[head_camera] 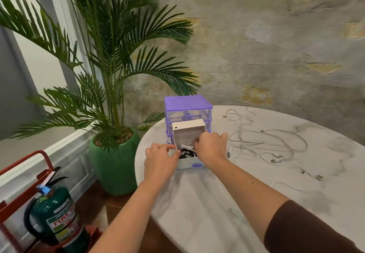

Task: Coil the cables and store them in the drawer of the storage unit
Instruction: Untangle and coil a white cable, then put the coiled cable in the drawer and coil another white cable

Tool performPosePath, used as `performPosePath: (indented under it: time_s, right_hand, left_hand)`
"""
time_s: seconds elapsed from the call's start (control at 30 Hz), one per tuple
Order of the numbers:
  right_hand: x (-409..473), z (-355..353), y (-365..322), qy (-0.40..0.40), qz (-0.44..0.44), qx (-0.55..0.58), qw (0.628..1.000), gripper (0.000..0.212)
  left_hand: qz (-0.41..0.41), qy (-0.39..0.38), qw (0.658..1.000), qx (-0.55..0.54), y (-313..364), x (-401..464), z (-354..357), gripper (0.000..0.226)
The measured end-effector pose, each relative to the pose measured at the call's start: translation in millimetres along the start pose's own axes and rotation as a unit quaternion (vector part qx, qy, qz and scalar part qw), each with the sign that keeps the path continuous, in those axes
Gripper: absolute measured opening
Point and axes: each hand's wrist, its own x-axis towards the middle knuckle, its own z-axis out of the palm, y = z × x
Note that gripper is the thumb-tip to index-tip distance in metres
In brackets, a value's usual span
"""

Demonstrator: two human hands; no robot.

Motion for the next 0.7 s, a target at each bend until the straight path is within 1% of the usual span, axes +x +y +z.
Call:
performPosePath:
  time_s: [0.17, 0.27, 0.47, 0.53, 0.6, 0.7]
  right_hand:
    - [-2, 4, 6, -0.052, -0.056, -0.02, 0.997, 0.042]
    - [-4, 5, 8, -0.069, -0.078, -0.025, 0.994, 0.042]
    - [-7, 1, 8, -0.083, -0.083, -0.019, 0.993, 0.04]
    - [-10, -1, 13, -0.077, -0.093, 0.003, 0.993, 0.038]
    - [-14, -4, 22, -0.067, -0.106, 0.052, 0.991, 0.034]
    - [-24, -12, 45, -0.037, -0.115, 0.132, 0.984, 0.031]
  left_hand:
    - [-0.001, 0.0, 1.0, 0.002, 0, 1, 0, 0.032]
    - [-0.001, 0.0, 1.0, 0.003, 0, 0, -1, 0.032]
    - [0.003, 0.008, 0.999, 0.039, 3, -2, -5, 0.032]
    - [0.003, 0.006, 0.998, 0.057, 6, -3, -5, 0.033]
    - [-0.004, 0.004, 0.998, 0.066, 10, -4, -6, 0.035]
    - [-0.002, 0.035, 0.997, 0.063, 21, -8, -5, 0.035]
